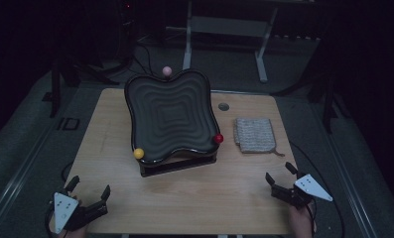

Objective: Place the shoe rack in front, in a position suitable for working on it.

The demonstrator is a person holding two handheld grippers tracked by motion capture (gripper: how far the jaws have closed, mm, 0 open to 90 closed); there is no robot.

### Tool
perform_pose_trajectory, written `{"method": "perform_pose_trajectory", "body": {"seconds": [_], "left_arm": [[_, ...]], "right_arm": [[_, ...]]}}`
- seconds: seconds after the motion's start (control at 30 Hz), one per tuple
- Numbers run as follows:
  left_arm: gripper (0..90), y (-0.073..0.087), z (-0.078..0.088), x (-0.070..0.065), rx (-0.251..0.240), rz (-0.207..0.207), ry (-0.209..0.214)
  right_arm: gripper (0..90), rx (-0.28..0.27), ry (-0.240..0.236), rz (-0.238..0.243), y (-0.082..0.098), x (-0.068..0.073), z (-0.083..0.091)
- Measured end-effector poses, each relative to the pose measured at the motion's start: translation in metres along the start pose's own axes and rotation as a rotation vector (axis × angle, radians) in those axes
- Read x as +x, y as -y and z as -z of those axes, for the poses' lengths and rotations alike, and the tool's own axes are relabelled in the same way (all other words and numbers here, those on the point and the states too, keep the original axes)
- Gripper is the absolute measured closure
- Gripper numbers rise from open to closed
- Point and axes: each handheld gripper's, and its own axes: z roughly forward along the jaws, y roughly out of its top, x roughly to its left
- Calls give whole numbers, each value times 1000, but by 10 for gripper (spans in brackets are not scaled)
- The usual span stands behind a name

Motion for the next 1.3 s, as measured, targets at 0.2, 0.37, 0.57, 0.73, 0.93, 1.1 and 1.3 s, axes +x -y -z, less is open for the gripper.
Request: {"method": "perform_pose_trajectory", "body": {"seconds": [0.2,0.37,0.57,0.73,0.93,1.1,1.3], "left_arm": [[18,0,0,0,14,11,-4],[18,1,2,1,18,12,-8],[18,0,5,4,6,43,-32],[18,0,5,2,17,22,-24],[18,-8,3,4,37,23,-50],[18,-23,3,5,26,126,17],[18,-41,-3,-5,-19,92,142]], "right_arm": [[137,25,3,21,1,1,-2],[137,40,0,27,0,2,-5],[137,48,1,43,-2,4,-7],[137,95,-13,81,-3,9,-13],[137,63,-39,63,-17,13,-19],[137,29,-72,89,-34,24,-24],[137,-26,-108,59,-54,32,-31]]}}
